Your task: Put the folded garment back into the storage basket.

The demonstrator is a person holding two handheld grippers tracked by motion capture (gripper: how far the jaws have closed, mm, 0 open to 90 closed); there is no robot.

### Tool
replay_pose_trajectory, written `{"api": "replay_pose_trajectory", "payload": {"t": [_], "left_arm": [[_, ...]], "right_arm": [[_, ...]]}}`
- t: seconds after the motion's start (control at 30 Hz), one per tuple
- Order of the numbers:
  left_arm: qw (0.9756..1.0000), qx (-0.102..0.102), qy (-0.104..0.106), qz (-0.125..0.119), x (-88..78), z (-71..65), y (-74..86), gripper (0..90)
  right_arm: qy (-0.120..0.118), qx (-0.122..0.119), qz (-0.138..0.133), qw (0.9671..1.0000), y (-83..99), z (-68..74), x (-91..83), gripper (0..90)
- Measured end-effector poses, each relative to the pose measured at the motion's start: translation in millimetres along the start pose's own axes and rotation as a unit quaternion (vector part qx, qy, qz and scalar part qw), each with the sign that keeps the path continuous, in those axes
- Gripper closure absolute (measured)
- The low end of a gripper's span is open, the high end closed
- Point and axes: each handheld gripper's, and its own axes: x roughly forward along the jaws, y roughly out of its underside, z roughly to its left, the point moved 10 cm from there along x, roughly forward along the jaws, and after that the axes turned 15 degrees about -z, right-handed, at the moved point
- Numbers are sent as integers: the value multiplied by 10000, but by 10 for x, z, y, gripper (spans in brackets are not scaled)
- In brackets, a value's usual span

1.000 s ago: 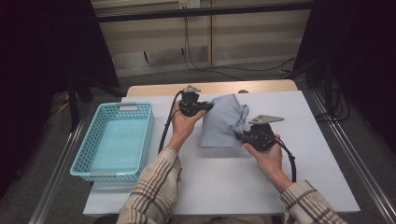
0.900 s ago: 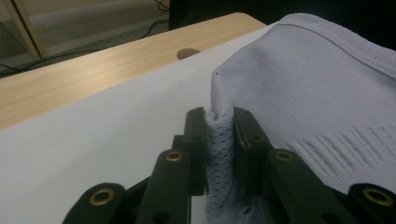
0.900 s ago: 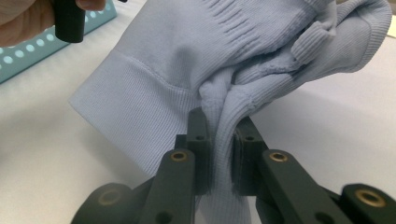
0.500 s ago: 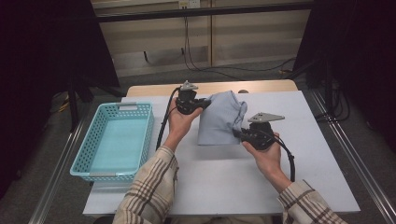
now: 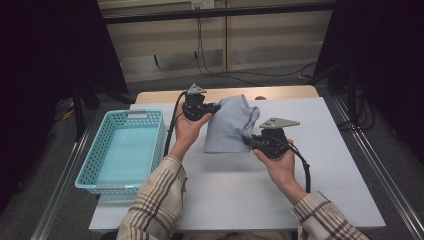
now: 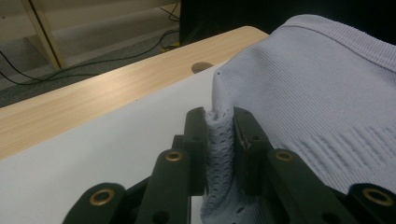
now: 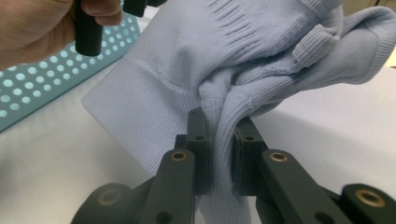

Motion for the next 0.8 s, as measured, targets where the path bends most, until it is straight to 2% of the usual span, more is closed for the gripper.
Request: {"api": "replay_pose_trajectory", "payload": {"t": [0.03, 0.07, 0.1, 0.13, 0.33, 0.37, 0.4, 0.43, 0.57, 0.6, 0.63, 0.67, 0.7, 0.8], "left_arm": [[9998, -126, -71, -128, 8, -11, -26, 775], [9999, -43, -64, -73, -14, 4, -28, 775], [9997, -136, -104, -144, -18, -3, -47, 775], [9997, -136, -104, -144, -18, -3, -47, 775], [9996, -74, -157, -212, -157, 32, -144, 775], [9998, 97, -147, -80, -195, 62, -135, 775], [9998, 97, -147, -80, -195, 62, -135, 775], [9995, -64, -200, -220, -216, 57, -168, 775], [9994, -19, -257, -226, -284, 91, -192, 775], [9992, -52, -300, -256, -326, 119, -205, 775], [9991, -53, -326, -258, -347, 138, -206, 775], [9994, 94, -300, -141, -388, 172, -189, 775], [9990, -15, -365, -260, -393, 175, -203, 775], [9988, -65, -393, -294, -469, 225, -200, 775]], "right_arm": [[-34, -20, -6, 10000, -11, 13, 3, 803], [-24, -15, -21, 10000, -22, 26, 8, 803], [-48, -40, -38, 10000, -37, 38, 12, 803], [-48, -40, -38, 10000, -37, 38, 12, 803], [-95, -58, -132, 9999, -106, 122, 33, 803], [-95, -26, -86, 9999, -104, 134, 28, 803], [-95, -26, -86, 9999, -104, 134, 28, 803], [-133, -38, -136, 9998, -133, 172, 50, 803], [-206, -116, -200, 9995, -176, 231, 86, 803], [-197, -18, -172, 9997, -178, 262, 89, 803], [-220, -37, -156, 9996, -180, 275, 100, 803], [-238, -64, -191, 9995, -191, 290, 122, 803], [-244, -57, -178, 9995, -194, 308, 136, 803], [-284, -95, -142, 9995, -217, 362, 174, 803]]}}
